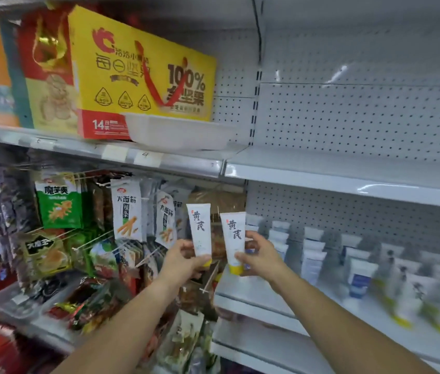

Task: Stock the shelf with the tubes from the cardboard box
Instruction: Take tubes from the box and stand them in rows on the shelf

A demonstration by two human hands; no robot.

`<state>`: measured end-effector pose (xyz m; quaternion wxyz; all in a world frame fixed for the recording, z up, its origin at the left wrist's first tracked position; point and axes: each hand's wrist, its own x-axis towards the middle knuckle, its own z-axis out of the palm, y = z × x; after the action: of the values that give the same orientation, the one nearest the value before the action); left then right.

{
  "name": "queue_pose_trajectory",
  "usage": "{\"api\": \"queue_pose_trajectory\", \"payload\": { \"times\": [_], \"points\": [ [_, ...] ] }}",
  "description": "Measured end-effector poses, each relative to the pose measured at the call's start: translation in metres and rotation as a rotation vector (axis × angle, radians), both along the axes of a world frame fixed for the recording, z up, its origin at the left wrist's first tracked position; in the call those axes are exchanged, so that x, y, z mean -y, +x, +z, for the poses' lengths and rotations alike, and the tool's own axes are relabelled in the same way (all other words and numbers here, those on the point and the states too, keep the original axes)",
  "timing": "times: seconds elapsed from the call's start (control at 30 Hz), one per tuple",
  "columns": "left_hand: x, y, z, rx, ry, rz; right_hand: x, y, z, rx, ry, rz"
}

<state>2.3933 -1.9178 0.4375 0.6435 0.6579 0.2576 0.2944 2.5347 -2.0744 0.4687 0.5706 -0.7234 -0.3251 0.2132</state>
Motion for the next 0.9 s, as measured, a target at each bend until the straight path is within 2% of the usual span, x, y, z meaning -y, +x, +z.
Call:
{"api": "queue_pose_trajectory", "payload": {
  "times": [0.43,0.57,0.9],
  "points": [
    [0.19,0.11,0.017,0.025,-0.041,-0.286,0.228,0.071,0.002,-0.04,0.078,-0.231],
    [0.252,0.141,0.017,0.021,-0.046,-0.386,0.294,0.09,0.0,0.041,0.055,-0.299],
    [0.398,0.209,0.014,-0.006,-0.074,-0.564,0.455,0.127,-0.003,0.05,0.068,-0.479]
  ]
}}
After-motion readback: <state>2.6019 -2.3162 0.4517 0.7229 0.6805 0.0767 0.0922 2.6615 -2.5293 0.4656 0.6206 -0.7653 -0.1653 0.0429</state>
